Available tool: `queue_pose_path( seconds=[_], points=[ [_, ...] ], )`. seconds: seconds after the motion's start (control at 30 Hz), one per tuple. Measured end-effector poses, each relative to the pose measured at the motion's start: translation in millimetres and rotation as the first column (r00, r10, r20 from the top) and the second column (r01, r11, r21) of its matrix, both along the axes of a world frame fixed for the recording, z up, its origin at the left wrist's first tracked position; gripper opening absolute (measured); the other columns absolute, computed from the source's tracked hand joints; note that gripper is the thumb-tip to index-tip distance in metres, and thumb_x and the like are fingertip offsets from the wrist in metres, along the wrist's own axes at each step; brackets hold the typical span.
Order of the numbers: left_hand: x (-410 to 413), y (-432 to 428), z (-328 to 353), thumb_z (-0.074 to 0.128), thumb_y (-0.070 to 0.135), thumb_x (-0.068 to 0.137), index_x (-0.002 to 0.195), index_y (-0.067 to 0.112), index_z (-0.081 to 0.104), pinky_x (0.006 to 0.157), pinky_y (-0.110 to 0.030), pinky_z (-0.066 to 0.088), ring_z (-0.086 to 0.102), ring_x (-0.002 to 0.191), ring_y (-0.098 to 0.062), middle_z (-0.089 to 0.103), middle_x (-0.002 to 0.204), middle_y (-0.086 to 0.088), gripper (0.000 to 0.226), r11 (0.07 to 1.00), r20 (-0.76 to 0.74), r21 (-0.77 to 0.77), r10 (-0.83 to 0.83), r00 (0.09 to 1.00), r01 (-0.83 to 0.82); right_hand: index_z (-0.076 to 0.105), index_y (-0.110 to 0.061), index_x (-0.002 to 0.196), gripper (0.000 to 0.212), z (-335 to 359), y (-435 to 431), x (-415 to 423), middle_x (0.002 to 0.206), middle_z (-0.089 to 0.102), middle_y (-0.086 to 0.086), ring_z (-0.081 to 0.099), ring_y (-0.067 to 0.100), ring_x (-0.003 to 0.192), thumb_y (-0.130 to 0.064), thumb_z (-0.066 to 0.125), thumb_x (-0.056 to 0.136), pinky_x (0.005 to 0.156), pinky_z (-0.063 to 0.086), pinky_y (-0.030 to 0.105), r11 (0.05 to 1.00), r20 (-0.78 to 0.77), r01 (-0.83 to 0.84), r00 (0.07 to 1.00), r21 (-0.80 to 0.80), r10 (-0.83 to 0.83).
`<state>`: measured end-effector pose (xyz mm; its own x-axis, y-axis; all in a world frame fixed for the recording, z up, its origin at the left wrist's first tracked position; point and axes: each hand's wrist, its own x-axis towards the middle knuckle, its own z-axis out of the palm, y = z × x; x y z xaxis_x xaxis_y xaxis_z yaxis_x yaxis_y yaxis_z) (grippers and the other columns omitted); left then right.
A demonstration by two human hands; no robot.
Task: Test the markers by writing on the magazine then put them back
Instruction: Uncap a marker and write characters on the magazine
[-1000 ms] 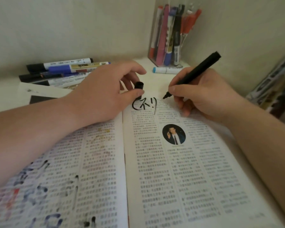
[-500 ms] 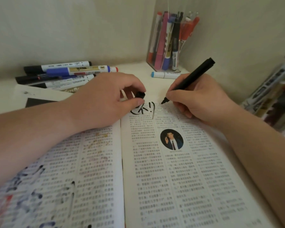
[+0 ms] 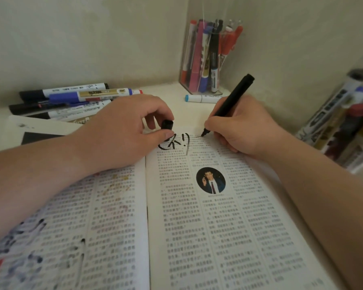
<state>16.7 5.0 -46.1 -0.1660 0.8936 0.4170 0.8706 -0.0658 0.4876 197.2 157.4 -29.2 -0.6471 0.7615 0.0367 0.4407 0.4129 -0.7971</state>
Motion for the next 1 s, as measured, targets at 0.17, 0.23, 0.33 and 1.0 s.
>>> queue_pose_path(
  seconds=[0.17,0.23,0.33,1.0],
  points=[
    [-1,-1,0,0.073,0.035,0.084,0.1,0.038,0.066,0.071,-0.001,0.036,0.057,0.086,0.009,0.061,0.084,0.028,0.018,1.0,0.001,-0.005,-0.002,1.0,0.002,0.066,-0.013,0.076,0.012,-1,-2,0,0.055,0.059,-0.002,0.05,0.014,0.047,-0.018,0.075,0.082,0.051,0.039,0.027,0.998,-0.05,0.048,0.997,-0.043,-0.05],
    [-1,-1,0,0.075,0.032,0.086,0.102,0.036,0.067,0.072,-0.001,0.036,0.057,0.088,0.008,0.061,0.085,0.027,0.018,1.0,-0.015,-0.006,0.005,1.0,-0.005,0.069,-0.01,0.077,0.012,0,-6,3,0.053,0.059,0.0,0.046,0.014,0.041,-0.013,0.075,0.087,0.043,0.038,0.026,0.994,-0.111,0.0,0.994,-0.111,-0.013],
    [-1,-1,0,0.075,0.032,0.086,0.103,0.036,0.067,0.073,-0.001,0.037,0.057,0.089,0.009,0.061,0.087,0.026,0.019,1.0,-0.017,-0.008,0.008,1.0,-0.008,0.071,-0.011,0.076,0.012,1,-9,3,0.055,0.061,0.003,0.048,0.013,0.04,-0.013,0.075,0.087,0.04,0.039,0.023,0.995,-0.084,-0.035,0.996,-0.093,0.027],
    [-1,-1,0,0.075,0.031,0.086,0.102,0.033,0.069,0.073,-0.002,0.037,0.056,0.087,0.008,0.062,0.088,0.025,0.018,1.0,-0.012,-0.004,0.003,1.0,-0.003,0.068,-0.008,0.072,0.014,3,-6,6,0.052,0.055,0.003,0.046,0.015,0.043,-0.008,0.072,0.085,0.041,0.036,0.025,0.992,-0.059,-0.058,0.997,-0.115,0.051]
  ],
)
